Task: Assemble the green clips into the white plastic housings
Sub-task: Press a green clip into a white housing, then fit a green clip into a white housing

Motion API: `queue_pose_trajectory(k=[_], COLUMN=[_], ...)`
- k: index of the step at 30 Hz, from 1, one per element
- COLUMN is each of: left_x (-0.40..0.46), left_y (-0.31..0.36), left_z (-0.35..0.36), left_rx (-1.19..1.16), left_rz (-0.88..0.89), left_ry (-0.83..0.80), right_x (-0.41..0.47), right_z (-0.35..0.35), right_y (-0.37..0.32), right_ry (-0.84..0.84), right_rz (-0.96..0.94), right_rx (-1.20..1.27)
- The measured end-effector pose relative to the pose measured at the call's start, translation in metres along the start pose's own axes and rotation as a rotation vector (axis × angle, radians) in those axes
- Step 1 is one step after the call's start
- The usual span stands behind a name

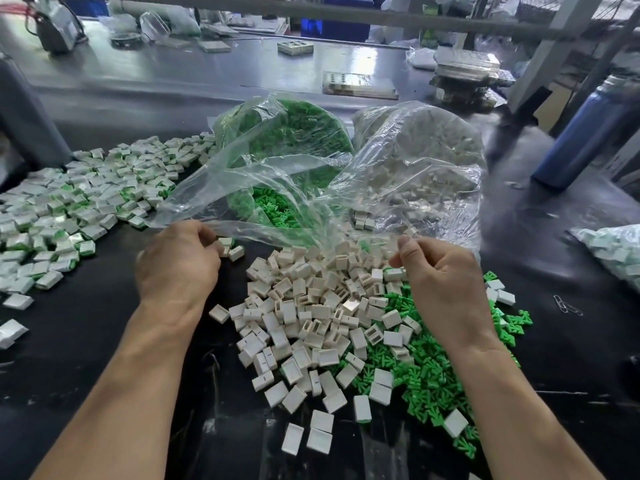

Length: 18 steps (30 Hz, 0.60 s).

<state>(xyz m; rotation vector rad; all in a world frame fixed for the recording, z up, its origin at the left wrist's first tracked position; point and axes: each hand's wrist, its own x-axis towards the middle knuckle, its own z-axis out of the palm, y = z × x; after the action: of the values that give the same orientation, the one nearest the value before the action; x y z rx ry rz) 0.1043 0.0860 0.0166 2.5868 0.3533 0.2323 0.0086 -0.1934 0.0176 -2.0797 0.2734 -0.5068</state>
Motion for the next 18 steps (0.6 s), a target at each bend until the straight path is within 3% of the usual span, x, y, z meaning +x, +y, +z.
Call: queue_pose_trajectory(k=[5,9,14,18], left_x=[-0.008,-0.025,-0.055,-0.072], left_y=[0.006,0.019,0.045,0.062], left_z=[0.003,0.006,0.015,0.029], left_rx=[-0.023,-0.115,-0.334,-0.309], left_rz=[0.040,0.212,0.488,0.658], left_ry=[0.016,0.101,-0.124,-0.234], right_x=[0.002,0.004,0.006,0.013], right_z=[-0.002,-0.004,-0.010,-0.020], right_y=[0.007,0.008,0.011,0.016], right_ry=[-0.018,-0.035,-0.064,-0.108], right_rz=[-0.007,0.008,-0.004,0.058], right_rx=[-0.069,-0.091,-0.177,-0.269])
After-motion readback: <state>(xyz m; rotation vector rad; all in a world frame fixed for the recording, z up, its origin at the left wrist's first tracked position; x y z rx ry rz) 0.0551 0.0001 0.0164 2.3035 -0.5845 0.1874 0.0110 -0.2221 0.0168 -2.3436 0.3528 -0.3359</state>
